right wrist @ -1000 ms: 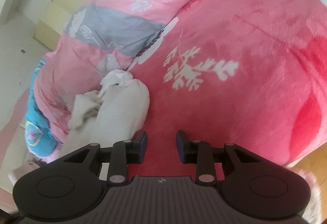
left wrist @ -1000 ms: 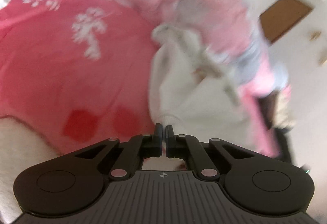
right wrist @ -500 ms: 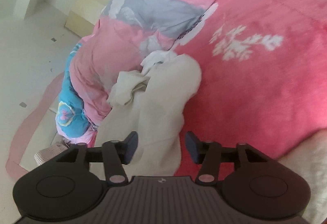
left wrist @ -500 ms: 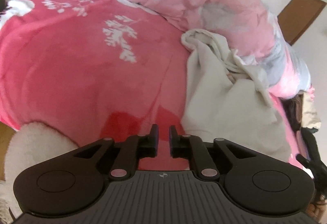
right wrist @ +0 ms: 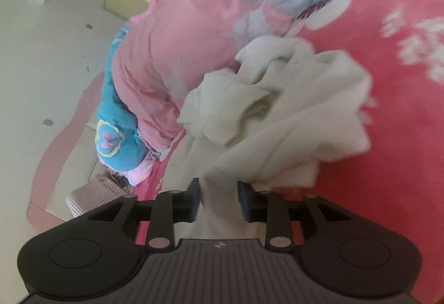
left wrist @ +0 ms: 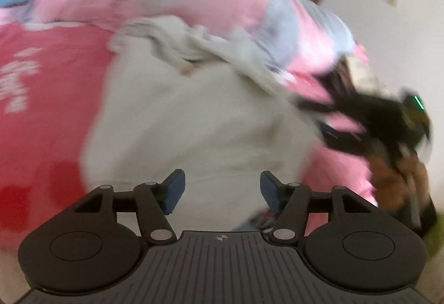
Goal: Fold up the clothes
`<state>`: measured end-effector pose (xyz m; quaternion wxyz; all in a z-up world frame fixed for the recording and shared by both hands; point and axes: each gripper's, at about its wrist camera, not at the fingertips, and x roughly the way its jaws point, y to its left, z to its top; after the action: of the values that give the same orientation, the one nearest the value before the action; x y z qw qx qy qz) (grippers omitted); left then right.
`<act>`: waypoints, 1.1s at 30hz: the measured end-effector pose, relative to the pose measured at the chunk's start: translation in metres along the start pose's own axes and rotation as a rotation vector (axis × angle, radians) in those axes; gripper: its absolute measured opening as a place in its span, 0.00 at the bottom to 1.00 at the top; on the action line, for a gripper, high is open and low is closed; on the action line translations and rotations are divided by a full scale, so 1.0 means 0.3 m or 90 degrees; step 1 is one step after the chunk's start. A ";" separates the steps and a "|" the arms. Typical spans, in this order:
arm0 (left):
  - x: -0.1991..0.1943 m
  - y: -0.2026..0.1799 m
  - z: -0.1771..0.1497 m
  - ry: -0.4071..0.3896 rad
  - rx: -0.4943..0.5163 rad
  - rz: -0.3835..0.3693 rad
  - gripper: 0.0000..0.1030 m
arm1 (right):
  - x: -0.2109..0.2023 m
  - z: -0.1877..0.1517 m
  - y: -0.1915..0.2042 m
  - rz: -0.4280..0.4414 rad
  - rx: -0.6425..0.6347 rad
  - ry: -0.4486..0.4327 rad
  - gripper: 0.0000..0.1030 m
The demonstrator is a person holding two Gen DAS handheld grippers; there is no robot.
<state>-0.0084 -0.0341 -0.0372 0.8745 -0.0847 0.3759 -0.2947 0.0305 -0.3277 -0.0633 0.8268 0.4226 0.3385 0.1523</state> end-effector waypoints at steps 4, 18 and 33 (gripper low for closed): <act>0.101 -0.029 0.016 0.037 0.018 0.019 0.59 | 0.132 0.046 -0.005 -0.009 0.022 0.057 0.61; 0.136 0.064 0.053 0.039 -0.058 0.012 0.59 | 0.007 0.024 -0.076 -0.033 0.055 -0.005 0.61; 0.141 0.069 0.044 0.027 -0.047 0.006 0.59 | -0.071 0.020 -0.119 -0.111 0.008 -0.106 0.47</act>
<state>0.0333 -0.0428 -0.0612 0.8639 -0.1086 0.4054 -0.2786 0.0181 -0.3640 -0.0802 0.8598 0.4077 0.3047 0.0421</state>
